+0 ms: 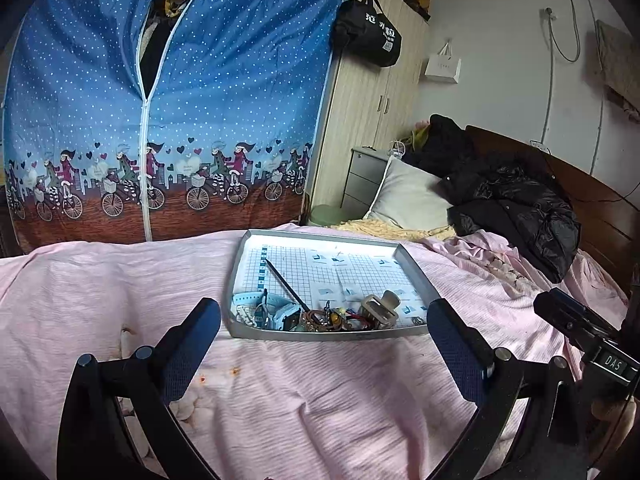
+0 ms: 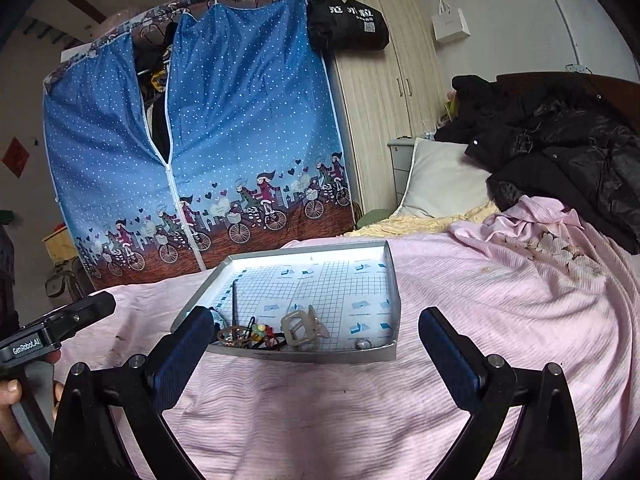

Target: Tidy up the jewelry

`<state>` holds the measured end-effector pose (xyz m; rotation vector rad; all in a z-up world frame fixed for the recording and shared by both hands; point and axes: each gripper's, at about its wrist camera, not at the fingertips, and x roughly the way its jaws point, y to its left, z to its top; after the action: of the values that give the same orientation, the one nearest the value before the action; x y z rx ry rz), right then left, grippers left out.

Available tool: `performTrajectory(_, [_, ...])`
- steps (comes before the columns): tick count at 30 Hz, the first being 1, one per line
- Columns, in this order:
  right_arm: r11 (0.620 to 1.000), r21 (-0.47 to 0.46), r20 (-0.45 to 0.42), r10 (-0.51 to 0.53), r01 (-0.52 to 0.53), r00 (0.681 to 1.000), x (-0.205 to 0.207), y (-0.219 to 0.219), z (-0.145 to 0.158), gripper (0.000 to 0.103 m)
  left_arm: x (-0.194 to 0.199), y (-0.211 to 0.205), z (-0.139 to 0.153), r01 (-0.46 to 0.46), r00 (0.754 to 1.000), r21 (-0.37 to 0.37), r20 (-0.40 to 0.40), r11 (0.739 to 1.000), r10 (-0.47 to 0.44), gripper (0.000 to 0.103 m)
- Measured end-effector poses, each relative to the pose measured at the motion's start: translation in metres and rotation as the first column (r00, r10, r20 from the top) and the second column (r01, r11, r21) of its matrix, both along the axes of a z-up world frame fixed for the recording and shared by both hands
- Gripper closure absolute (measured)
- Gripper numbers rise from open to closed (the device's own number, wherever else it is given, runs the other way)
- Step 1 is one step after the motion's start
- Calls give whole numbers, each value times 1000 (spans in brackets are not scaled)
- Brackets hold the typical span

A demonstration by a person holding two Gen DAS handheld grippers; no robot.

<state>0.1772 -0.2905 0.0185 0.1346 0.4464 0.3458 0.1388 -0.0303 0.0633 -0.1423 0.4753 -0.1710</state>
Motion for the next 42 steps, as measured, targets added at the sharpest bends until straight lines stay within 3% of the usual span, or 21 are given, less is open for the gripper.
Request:
performTrajectory(7, [999,24,29,45,-46,999,-46,12,16,0,-43,18,11,7,1000,-44,-8,999,-7,2])
performTrajectory(15, [996,-31,30,81,-80,996,-98,22,22,0,-93,15,6,-16,1000,7,-9,1000,16,2])
performTrajectory(24, [998,-66,67,21,-16,998,-145,20,13,0,-154,10,-8,-85,992,74,100,994,77,2])
performTrajectory(30, [998,-59,120,-10,17,993,-165,17,0,0,-166,-4,-21,-99,991,124,96,987,87,2])
performTrajectory(35, [999,-53,96,-1,6,995,-166,19,-10,0,-162,-13,-36,-88,994,170,81,981,75,2])
performTrajectory(42, [996,-79,94,-41,48,995,-169,16,-22,0,-150,-10,-52,-87,996,166,27,982,84,2])
